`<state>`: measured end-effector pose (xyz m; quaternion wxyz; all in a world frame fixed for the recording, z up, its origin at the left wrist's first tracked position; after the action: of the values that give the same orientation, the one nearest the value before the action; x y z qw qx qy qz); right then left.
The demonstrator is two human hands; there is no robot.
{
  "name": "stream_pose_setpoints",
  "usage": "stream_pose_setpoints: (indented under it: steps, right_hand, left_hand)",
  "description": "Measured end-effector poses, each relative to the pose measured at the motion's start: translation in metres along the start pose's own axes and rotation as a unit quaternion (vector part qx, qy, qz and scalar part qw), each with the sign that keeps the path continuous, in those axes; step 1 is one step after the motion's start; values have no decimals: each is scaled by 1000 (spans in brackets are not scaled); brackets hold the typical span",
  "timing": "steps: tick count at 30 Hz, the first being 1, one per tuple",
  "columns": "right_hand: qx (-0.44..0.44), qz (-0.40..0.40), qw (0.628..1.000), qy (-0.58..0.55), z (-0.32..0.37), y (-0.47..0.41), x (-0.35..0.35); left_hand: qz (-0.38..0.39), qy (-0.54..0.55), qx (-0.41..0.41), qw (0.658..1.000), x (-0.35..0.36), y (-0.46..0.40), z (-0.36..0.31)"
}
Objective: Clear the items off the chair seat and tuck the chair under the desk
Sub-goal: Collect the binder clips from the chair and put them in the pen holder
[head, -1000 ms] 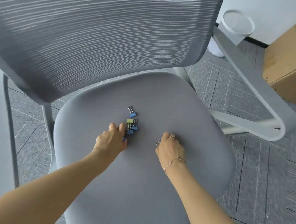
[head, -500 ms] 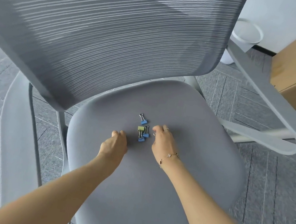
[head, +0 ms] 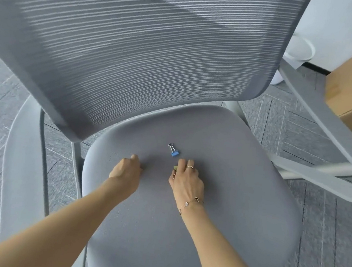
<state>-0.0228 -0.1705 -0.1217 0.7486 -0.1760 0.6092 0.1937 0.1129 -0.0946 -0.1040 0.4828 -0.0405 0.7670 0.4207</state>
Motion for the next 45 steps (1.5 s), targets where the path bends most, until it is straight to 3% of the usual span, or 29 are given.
stream_pose_setpoints:
  steps: [10,16,22,26,30,32,37,42,45]
  right_hand:
    - [-59,-74,995,18,-27,20,-1]
    - [-74,-54,995,30,-37,27,-3]
    - [-76,-33,996,45,-64,38,-11]
    - [-29,-34,999,12,-69,41,-10]
    - [10,-61,998,-33,-60,45,-13]
    - [-1,-54,998,-21,-58,47,-11]
    - [-65,-59,996,23,-67,48,-12]
    - [-103,-56,993,7,-71,48,-10]
    - [-101,-26,995,1,-71,45,-3]
  left_hand:
    - [-45,-37,115,992,-3,0,-32]
    - [-56,-53,75,994,-8,-14,-51]
    - [-118,-58,97,987,-6,-19,-75]
    - [-79,-134,77,985,6,-33,-84]
    - [-76,-141,61,985,15,-35,-91]
    - [-86,-105,37,990,16,-32,-94]
    - [-58,-129,28,990,15,-33,-97]
    - [-22,-140,74,987,6,-32,-99]
    - [-52,-128,96,986,7,-31,-97]
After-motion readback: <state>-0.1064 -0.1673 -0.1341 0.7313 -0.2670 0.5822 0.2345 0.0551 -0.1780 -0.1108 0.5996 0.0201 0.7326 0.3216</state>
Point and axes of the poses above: each hand's wrist, its own y-axis away from the middle knuckle, its own x-axis out of the palm, z = x × y, the point moved 5 cm from there along -y, towards the middle knuckle, and after that the axes turned 7 degrees about -y, right-handed, at the moved point
